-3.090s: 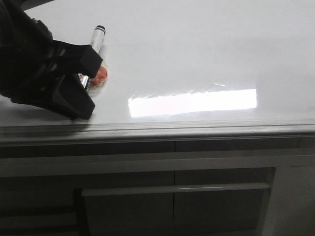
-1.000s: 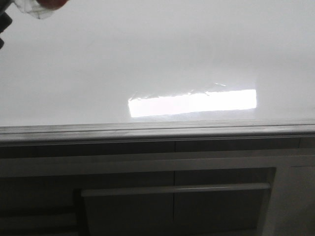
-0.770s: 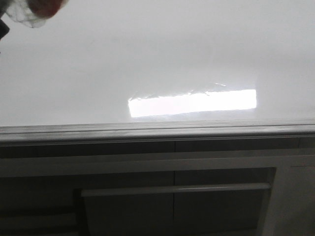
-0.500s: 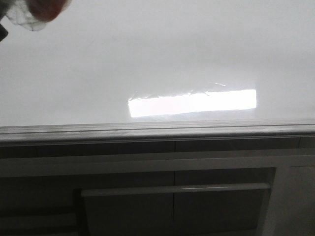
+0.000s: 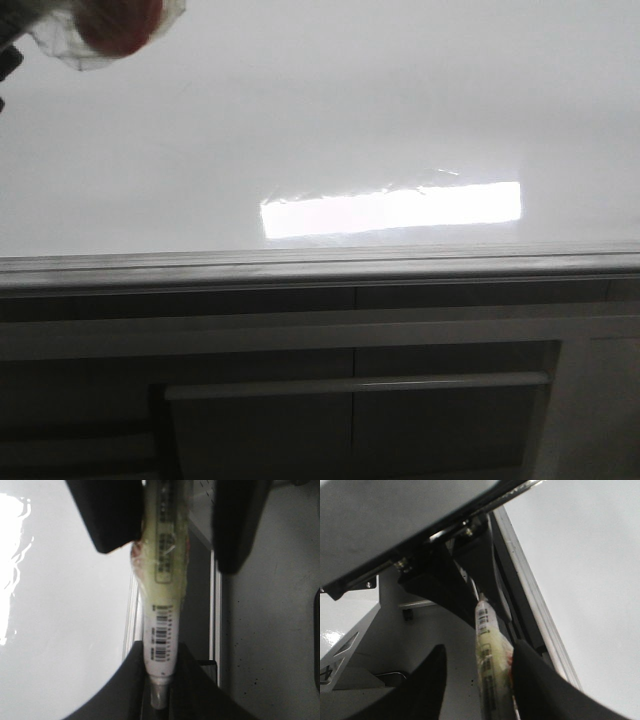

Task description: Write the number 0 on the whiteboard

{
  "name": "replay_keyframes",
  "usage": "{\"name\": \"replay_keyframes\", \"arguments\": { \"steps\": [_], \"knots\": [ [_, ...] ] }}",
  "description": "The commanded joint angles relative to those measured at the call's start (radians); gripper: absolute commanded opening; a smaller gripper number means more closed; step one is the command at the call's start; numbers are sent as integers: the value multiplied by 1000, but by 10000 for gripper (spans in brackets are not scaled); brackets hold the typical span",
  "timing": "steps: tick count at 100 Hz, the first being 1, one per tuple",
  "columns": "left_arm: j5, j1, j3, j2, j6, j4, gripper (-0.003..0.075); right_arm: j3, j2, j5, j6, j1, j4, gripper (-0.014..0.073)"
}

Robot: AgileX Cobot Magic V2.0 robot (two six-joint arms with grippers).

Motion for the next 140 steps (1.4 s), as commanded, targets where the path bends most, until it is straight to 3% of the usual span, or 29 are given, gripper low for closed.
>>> {"name": "replay_keyframes", "arguments": {
  "steps": [1, 36, 61, 78, 103, 140],
  "knots": [
    [-115, -5, -34, -11, -16, 5, -20, -26, -13, -21, -6, 2, 10, 309],
    [-158, -5, -34, -11, -16, 5, -20, -26, -4, -21, -6, 2, 10, 308],
    [-153, -5, -34, -11, -16, -17, -20, -26, 0, -32, -6, 2, -118, 310],
    [-136, -5, -34, -11, -16, -17, -20, -26, -2, -36, -6, 2, -118, 313],
    [-130, -5, -34, -11, -16, -17, -20, -26, -4, -68, -6, 2, -118, 471],
    [-127, -5, -34, -14, -16, -17, -20, -26, -100, -76, -6, 2, -120, 475]
  ]
}}
